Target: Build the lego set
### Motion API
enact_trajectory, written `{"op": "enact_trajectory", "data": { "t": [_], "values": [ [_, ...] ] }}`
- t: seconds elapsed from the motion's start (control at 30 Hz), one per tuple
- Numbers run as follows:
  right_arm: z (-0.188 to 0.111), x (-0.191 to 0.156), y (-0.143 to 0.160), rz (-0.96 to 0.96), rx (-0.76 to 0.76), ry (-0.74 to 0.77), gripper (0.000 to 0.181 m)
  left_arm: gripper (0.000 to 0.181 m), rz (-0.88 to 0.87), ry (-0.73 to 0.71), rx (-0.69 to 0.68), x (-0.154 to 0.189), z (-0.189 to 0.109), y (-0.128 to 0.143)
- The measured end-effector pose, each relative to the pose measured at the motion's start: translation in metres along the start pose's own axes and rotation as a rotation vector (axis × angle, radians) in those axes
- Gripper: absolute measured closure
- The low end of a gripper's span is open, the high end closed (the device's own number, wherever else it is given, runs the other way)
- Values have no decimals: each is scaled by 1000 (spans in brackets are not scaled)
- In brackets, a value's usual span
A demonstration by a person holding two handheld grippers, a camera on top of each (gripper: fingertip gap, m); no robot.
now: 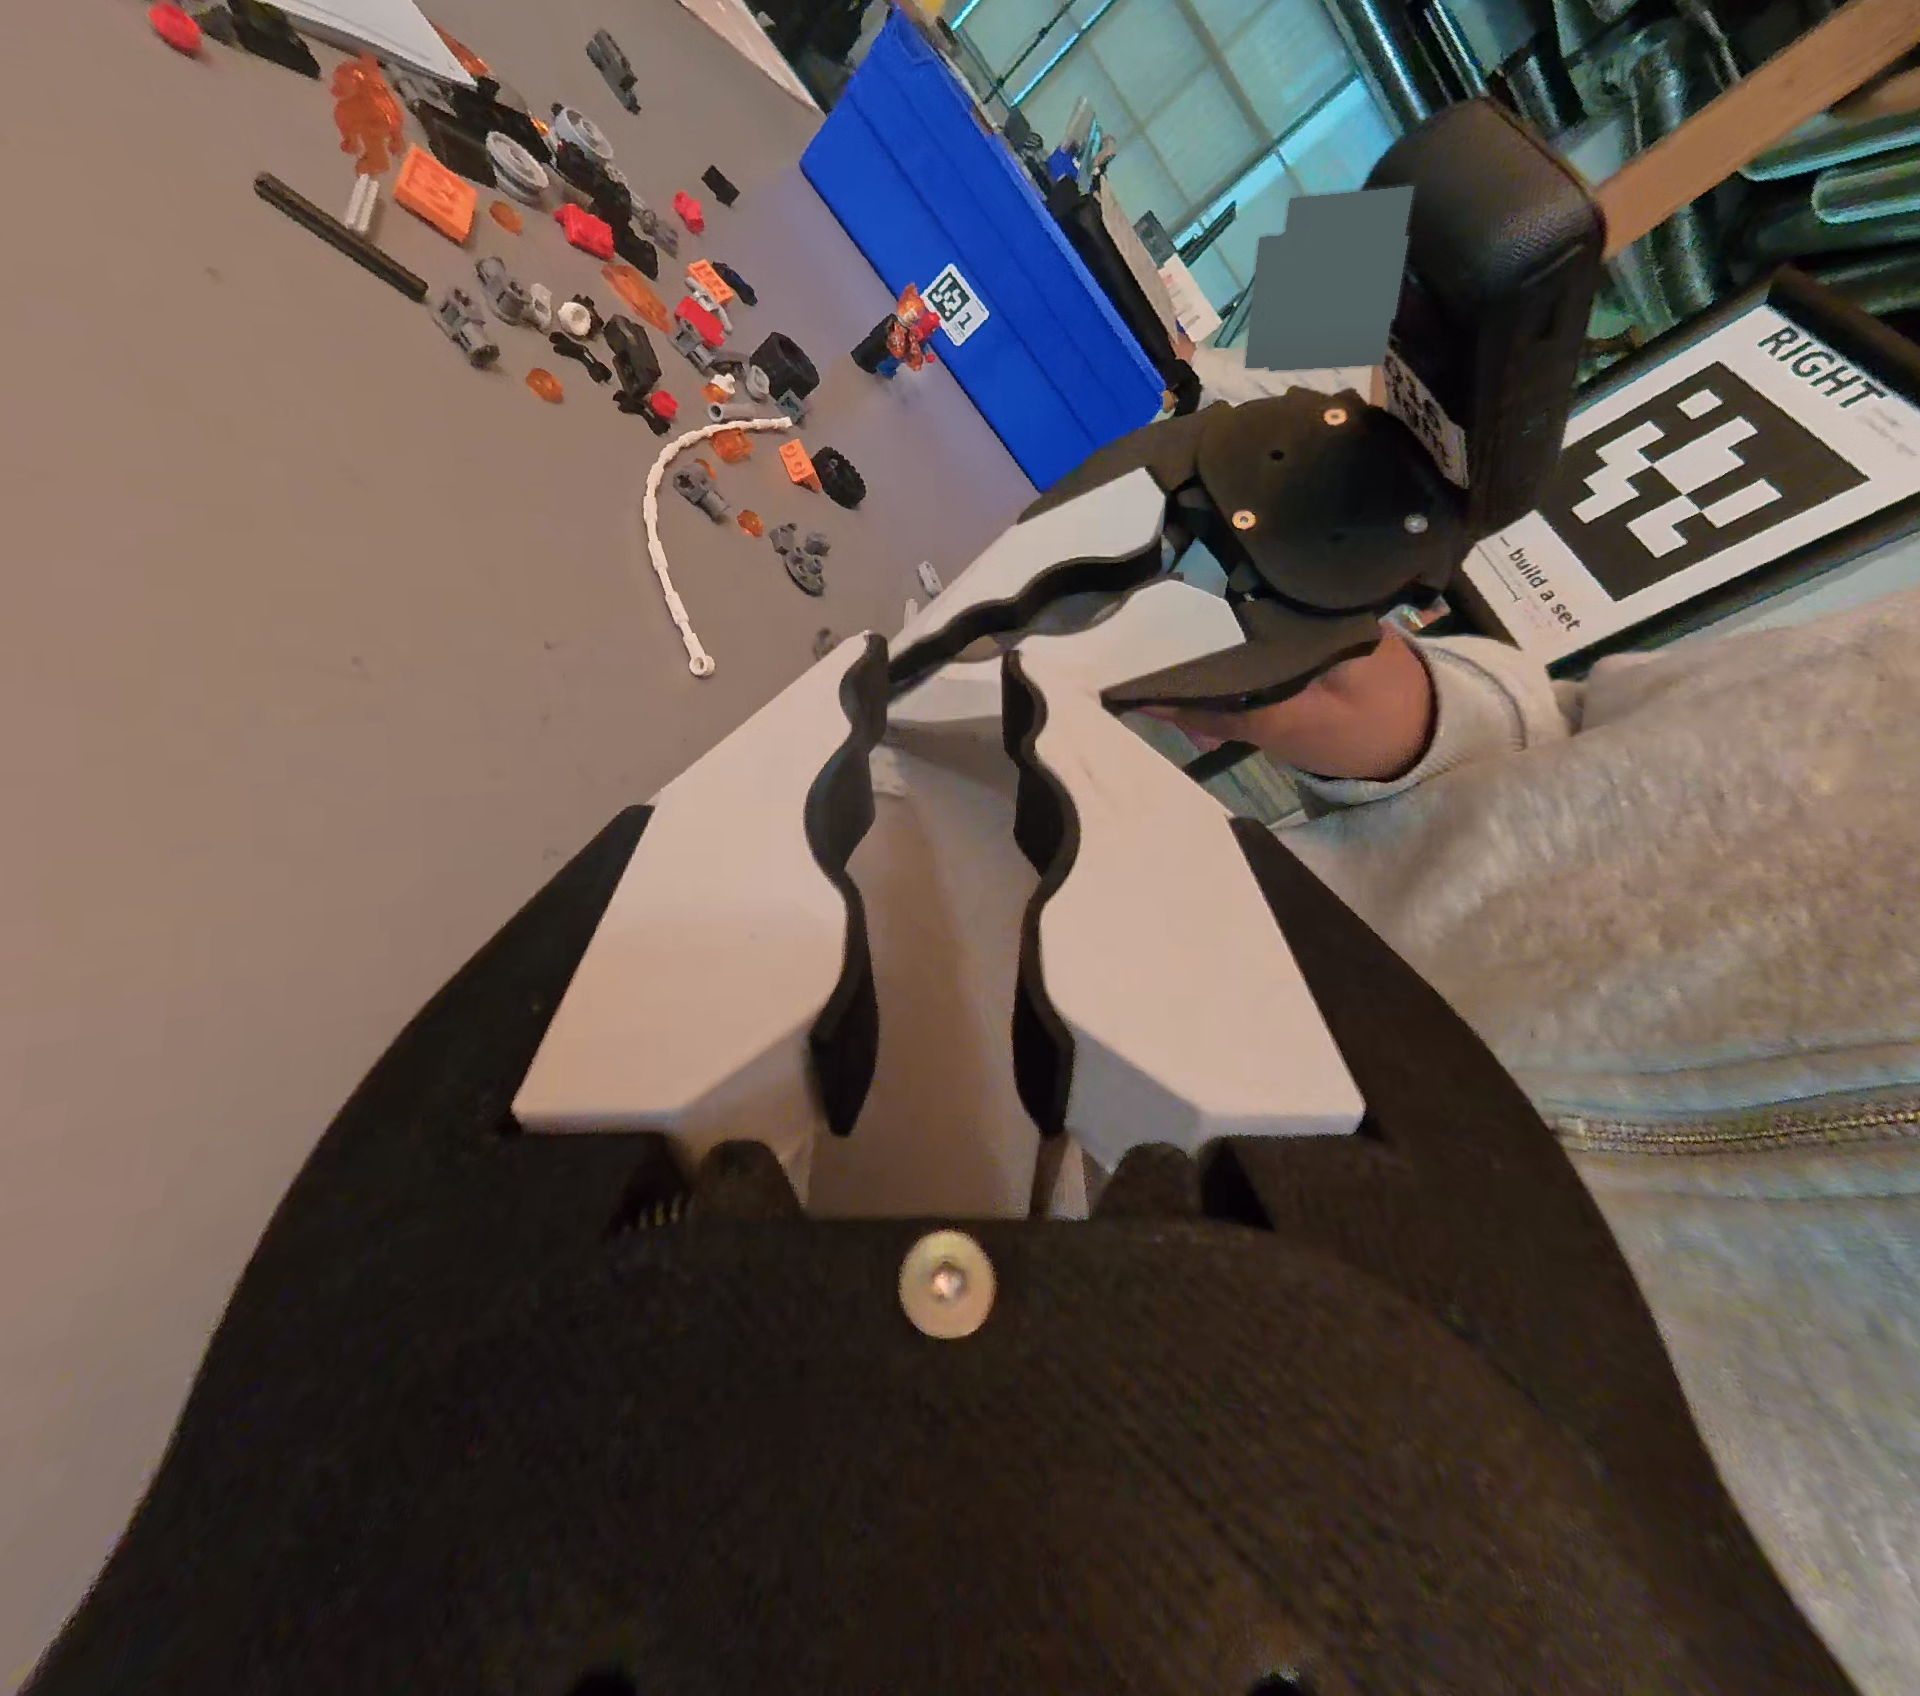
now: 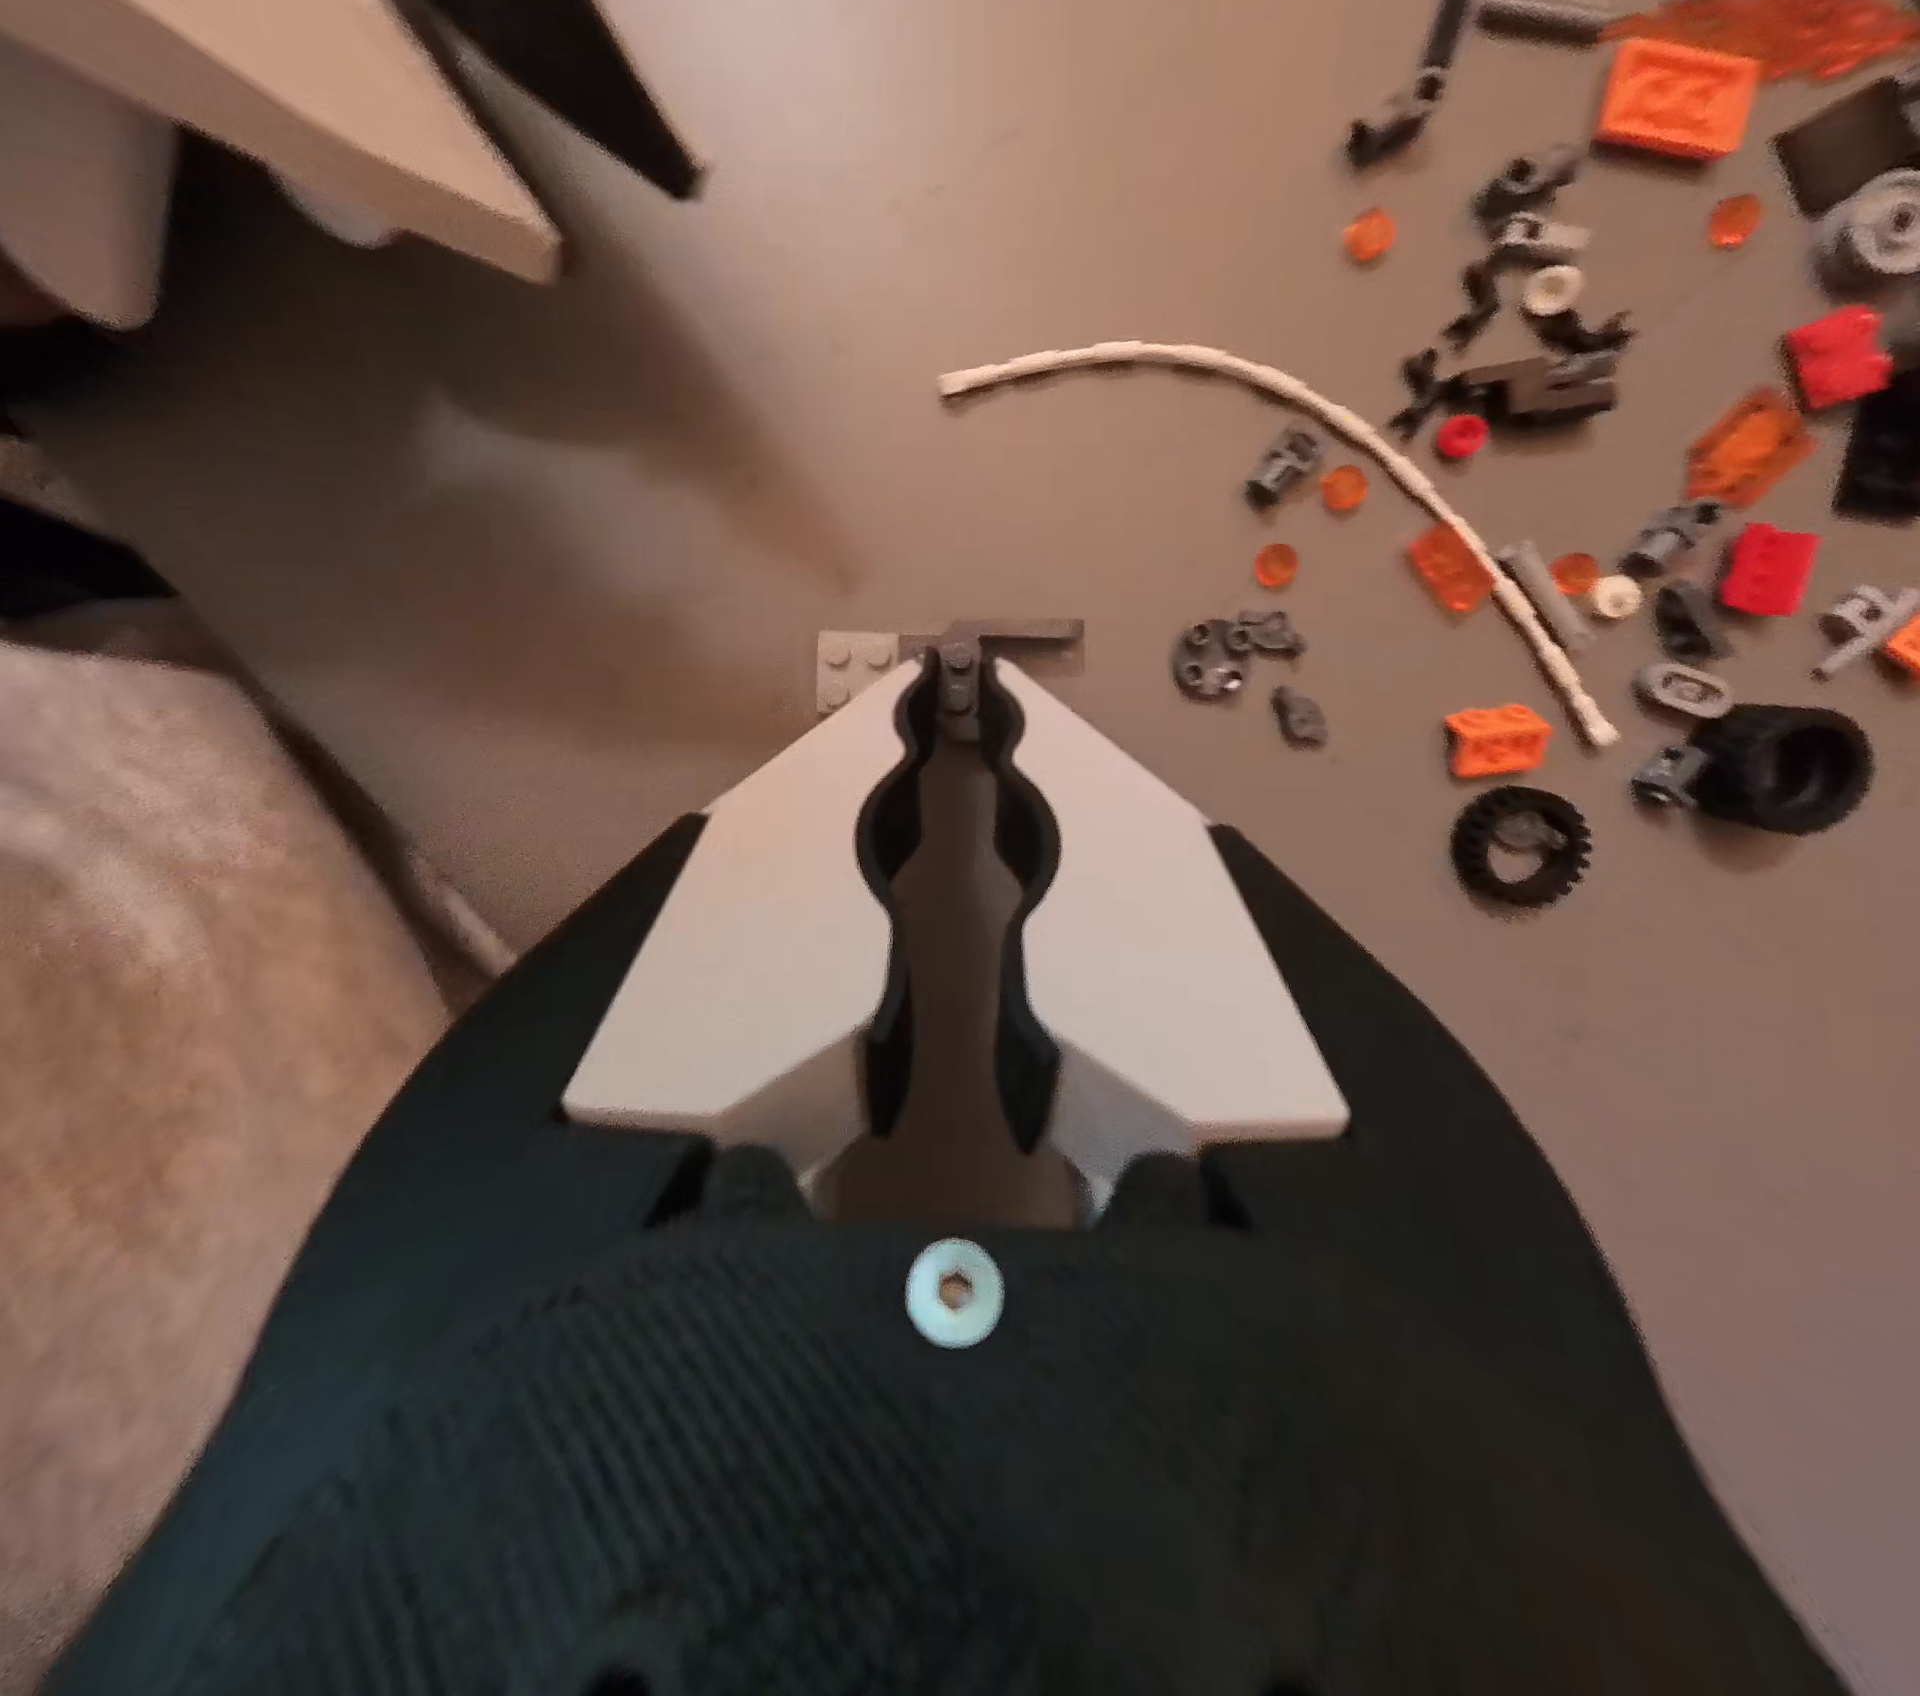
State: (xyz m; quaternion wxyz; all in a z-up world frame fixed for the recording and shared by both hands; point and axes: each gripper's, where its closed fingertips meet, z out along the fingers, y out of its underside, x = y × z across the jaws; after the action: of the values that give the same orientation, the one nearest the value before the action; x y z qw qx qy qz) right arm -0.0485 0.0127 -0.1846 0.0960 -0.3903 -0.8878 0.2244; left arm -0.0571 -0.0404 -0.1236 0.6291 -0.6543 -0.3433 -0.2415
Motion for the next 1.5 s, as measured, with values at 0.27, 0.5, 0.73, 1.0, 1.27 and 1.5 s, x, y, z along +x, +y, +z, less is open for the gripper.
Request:
{"op": "enact_trajectory", "data": {
  "t": [0.27,0.5,0.73,1.0,1.27,1.5],
  "values": [
    [-31,12,-14,126,318,-147,170,166,233,-17,225,18,-13,-30],
    [-60,36,-4,93,490,-141,155,159,322,-56,254,20,1,-36],
    [-64,31,-31,76,663,-205,152,164,697,-304,442,45,10,-68],
    [-68,36,-41,-24,868,-222,178,148,683,-323,365,29,37,-73],
    [-77,43,-42,19,933,-234,169,122,621,-329,278,10,48,-60],
    [-69,41,-43,-7,891,-183,166,117,671,-347,242,10,54,-53]
  ]
}}
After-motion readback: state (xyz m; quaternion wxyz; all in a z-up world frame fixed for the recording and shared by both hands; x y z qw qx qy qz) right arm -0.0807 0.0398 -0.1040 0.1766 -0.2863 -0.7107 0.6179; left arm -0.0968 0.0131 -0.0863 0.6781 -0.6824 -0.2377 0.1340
